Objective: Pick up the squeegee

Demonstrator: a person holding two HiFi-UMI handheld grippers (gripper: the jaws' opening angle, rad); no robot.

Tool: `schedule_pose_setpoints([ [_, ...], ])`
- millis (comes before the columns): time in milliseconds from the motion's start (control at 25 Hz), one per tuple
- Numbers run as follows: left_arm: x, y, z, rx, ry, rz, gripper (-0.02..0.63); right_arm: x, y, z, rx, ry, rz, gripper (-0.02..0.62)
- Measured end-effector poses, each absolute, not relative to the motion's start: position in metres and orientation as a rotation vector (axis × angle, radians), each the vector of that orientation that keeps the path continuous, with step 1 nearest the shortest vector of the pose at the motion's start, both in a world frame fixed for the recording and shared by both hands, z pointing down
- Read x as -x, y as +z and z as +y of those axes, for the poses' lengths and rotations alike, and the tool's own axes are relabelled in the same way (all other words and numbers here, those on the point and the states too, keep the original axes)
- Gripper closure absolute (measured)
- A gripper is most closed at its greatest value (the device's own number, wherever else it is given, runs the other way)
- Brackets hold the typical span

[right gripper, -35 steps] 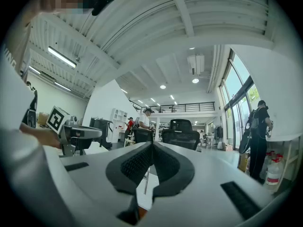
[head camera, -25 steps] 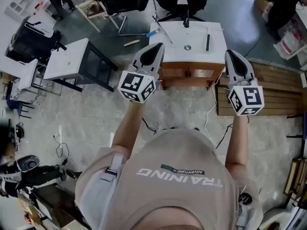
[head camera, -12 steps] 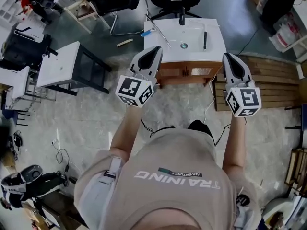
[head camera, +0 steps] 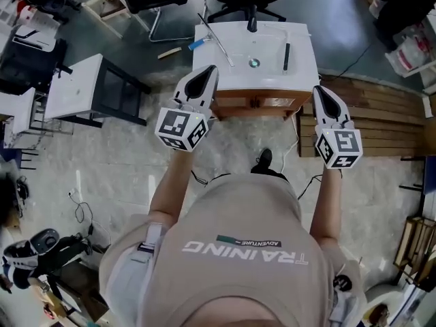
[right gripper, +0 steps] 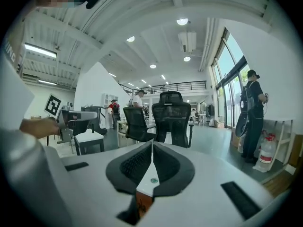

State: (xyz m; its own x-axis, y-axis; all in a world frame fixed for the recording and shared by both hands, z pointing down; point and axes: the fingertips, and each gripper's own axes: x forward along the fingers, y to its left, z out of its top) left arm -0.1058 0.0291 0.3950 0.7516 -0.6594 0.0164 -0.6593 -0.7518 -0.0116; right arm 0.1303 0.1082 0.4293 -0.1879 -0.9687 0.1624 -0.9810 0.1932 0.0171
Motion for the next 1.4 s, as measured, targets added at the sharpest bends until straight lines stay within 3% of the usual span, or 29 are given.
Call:
schedule_pose_setpoints([
  [480,0.054,0.402,-0.026,2.872,-0.015,1.265,0.594,-0.192,0.444,0.021,-1.770,0.148,-2.421,0.560],
  [840,0.037,0.407,-0.062,2.879,-0.047,1.275,0.594,-0.193,0.482,-0.024,-1.707,0.279,-2.422,0.559],
  [1400,0.035,0.403,-0.197,2.888,-0.067,1.116,0.594,-0.191,0.435,-0.136,-1.885,0.133,-2.342,0.559],
])
